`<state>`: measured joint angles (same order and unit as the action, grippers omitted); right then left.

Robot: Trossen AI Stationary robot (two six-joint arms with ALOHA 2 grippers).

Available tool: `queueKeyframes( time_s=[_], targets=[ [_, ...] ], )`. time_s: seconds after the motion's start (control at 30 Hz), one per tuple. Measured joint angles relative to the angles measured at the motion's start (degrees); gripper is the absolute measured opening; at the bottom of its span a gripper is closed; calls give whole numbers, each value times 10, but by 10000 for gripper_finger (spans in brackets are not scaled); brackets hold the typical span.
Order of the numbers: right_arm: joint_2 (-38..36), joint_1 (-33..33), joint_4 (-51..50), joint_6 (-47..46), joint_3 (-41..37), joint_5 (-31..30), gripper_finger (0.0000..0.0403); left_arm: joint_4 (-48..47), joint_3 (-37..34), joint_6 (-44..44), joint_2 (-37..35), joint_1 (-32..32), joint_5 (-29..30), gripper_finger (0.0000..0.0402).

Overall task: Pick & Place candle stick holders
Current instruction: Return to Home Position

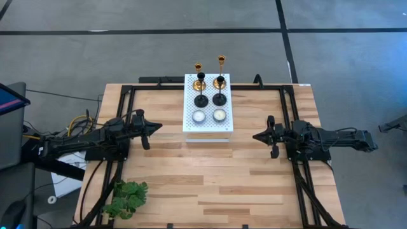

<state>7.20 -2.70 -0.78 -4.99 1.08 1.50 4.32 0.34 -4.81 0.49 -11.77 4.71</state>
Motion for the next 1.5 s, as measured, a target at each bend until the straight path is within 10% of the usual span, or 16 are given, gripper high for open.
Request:
queueKeyframes(
  time_s=[1.5],
  targets=[
    [0, 0, 0, 0, 0, 0, 0, 5, 0, 0, 0, 0, 0, 12]
  ],
)
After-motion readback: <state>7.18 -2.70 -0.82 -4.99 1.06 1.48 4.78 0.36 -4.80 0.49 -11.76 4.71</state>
